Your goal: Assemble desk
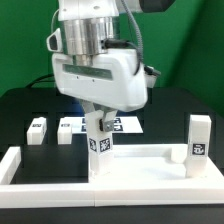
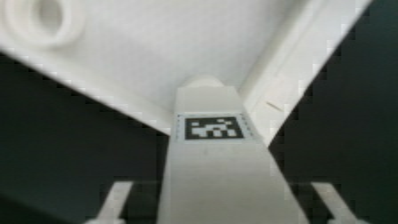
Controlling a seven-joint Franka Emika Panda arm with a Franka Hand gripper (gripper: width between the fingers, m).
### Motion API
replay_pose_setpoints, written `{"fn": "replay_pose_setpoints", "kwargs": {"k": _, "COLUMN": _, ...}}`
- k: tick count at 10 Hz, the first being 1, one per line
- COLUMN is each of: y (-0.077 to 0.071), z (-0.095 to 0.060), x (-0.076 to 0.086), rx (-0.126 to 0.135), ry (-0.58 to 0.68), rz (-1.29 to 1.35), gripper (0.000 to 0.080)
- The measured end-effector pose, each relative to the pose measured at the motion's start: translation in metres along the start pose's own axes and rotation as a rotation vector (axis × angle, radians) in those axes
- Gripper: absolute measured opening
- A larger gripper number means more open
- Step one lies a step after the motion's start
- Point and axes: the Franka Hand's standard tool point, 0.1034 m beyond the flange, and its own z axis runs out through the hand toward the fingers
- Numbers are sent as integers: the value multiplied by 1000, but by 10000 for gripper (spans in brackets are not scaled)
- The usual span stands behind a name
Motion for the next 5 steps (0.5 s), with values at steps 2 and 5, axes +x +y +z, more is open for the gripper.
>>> {"fn": "replay_pose_setpoints", "kwargs": {"k": 2, "y": 5, "z": 1, "x": 3, "rx": 70, "ry": -55, "rz": 331, "gripper": 290}}
{"fn": "replay_pose_setpoints", "kwargs": {"k": 5, "y": 5, "z": 1, "x": 1, "rx": 72, "ry": -63, "rz": 430, "gripper": 291}}
